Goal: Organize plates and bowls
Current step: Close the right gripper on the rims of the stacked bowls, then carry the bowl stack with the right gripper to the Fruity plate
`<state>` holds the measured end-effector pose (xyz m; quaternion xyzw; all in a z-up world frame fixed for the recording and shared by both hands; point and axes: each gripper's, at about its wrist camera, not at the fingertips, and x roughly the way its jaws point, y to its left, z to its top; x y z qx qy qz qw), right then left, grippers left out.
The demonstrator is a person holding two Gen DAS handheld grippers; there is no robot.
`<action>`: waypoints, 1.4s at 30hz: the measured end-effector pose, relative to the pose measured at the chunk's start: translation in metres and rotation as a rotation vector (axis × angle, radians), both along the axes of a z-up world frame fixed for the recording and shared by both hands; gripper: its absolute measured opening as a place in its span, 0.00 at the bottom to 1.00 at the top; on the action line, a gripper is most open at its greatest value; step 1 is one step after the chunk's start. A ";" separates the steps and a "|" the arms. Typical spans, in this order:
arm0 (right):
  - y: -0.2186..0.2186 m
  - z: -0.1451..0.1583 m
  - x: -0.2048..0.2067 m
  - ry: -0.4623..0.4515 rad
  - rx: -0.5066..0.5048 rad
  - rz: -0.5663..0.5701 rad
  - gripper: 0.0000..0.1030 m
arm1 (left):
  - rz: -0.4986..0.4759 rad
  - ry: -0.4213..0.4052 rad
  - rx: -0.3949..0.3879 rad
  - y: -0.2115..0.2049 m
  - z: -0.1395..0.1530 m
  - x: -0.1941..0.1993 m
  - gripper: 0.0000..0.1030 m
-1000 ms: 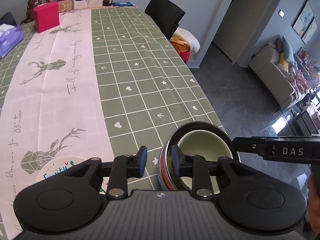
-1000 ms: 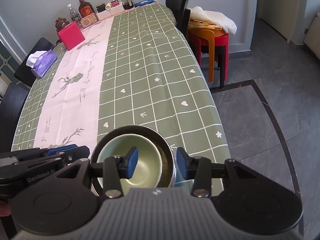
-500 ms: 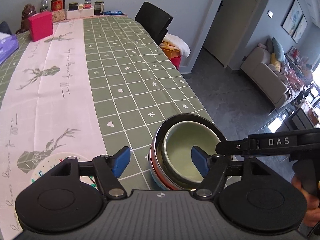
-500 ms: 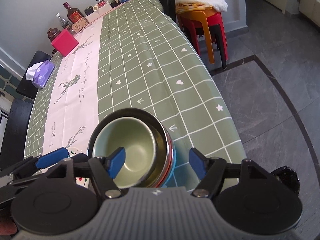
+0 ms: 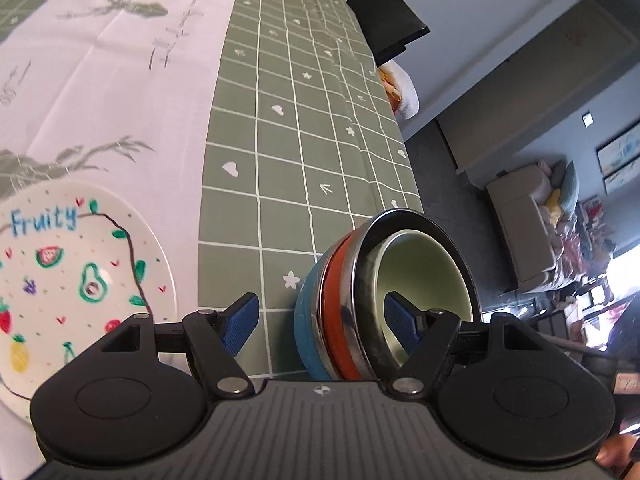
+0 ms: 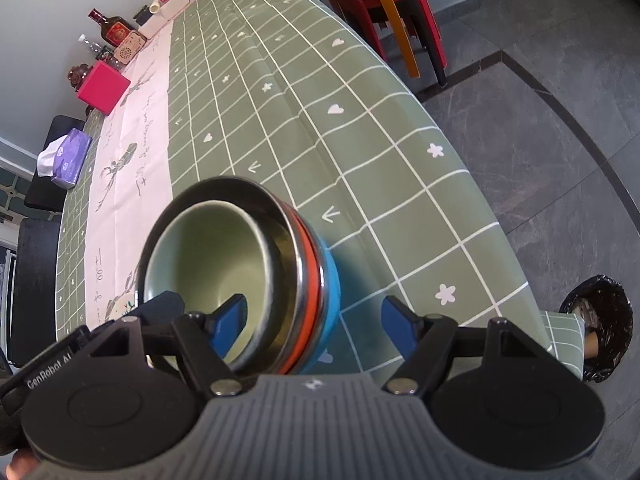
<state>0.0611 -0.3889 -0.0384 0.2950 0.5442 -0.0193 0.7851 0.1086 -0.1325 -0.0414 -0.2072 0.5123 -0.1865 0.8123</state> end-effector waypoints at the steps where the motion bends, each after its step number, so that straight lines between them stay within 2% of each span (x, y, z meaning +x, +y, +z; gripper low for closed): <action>1: 0.001 -0.002 0.002 0.008 -0.002 0.002 0.71 | -0.001 0.008 -0.001 -0.002 -0.002 0.002 0.81; 7: 0.004 -0.008 0.013 0.042 -0.027 0.038 0.70 | -0.086 0.040 0.048 -0.015 -0.005 0.011 0.81; 14: 0.008 -0.009 0.023 0.063 -0.041 0.075 0.69 | -0.132 0.081 0.038 -0.017 -0.013 0.020 0.76; 19: 0.008 -0.007 0.029 0.074 -0.033 0.104 0.64 | -0.171 0.120 0.031 -0.015 -0.018 0.026 0.69; 23: 0.007 -0.008 0.030 0.075 0.011 0.119 0.52 | -0.205 0.143 -0.015 -0.013 -0.025 0.031 0.68; 27: 0.009 -0.007 0.032 0.083 0.009 0.133 0.52 | -0.256 0.139 -0.035 -0.016 -0.025 0.033 0.59; 42: 0.004 -0.012 0.039 0.133 0.063 0.146 0.52 | -0.380 0.179 -0.004 -0.022 -0.022 0.046 0.59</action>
